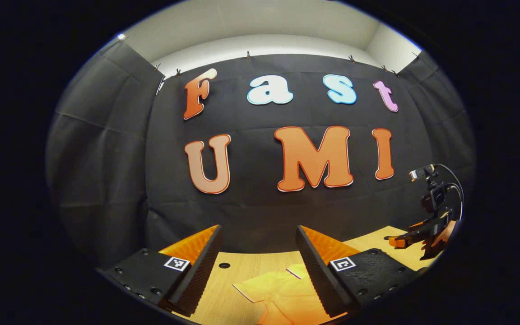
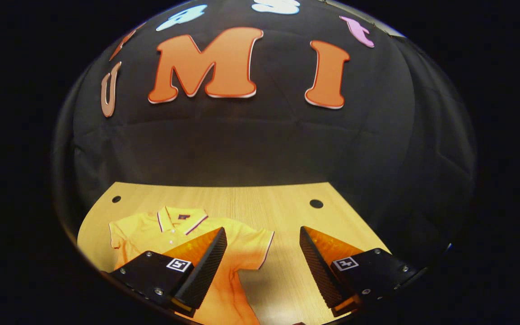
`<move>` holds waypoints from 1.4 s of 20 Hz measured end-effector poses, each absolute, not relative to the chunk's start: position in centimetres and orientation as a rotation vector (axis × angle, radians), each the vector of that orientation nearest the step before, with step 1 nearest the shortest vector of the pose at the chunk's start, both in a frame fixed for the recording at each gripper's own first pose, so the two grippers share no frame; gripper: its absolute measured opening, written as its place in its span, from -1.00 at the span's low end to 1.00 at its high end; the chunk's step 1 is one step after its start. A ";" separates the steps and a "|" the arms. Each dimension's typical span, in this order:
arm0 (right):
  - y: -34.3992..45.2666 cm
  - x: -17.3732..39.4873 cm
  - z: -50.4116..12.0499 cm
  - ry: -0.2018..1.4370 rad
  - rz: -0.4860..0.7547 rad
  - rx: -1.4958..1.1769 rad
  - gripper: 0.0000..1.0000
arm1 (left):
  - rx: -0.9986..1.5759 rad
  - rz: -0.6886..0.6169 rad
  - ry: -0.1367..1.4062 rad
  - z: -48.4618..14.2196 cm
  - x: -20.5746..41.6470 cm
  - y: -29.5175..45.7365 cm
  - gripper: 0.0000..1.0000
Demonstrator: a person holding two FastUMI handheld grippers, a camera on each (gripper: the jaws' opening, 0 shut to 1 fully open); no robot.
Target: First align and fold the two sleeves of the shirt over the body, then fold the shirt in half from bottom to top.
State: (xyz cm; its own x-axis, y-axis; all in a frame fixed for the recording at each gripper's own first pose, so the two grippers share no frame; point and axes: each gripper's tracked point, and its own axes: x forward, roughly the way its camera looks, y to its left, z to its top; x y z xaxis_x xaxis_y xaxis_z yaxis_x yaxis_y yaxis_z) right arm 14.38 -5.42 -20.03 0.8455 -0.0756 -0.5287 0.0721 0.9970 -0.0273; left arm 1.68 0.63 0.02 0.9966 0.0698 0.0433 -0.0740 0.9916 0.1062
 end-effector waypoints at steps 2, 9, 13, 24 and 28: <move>-5.8 15.5 -23.3 0.673 -0.064 0.043 0.92 | 0.110 0.120 -0.002 -1.0 1.5 1.2 0.99; -6.4 18.3 -33.5 1.048 -0.035 0.058 0.79 | 0.141 0.258 0.124 -3.9 0.1 2.6 0.99; -6.9 19.1 -36.1 1.183 -0.040 0.042 0.72 | 0.166 0.272 0.162 -4.0 -0.2 2.5 0.99; -5.8 18.7 -40.1 1.430 -0.095 0.103 0.02 | 0.152 0.255 0.227 -4.9 -0.4 2.1 0.99; -5.2 18.8 -39.9 1.430 -0.065 0.180 -0.75 | 0.139 0.244 0.241 -5.0 -0.5 1.9 0.99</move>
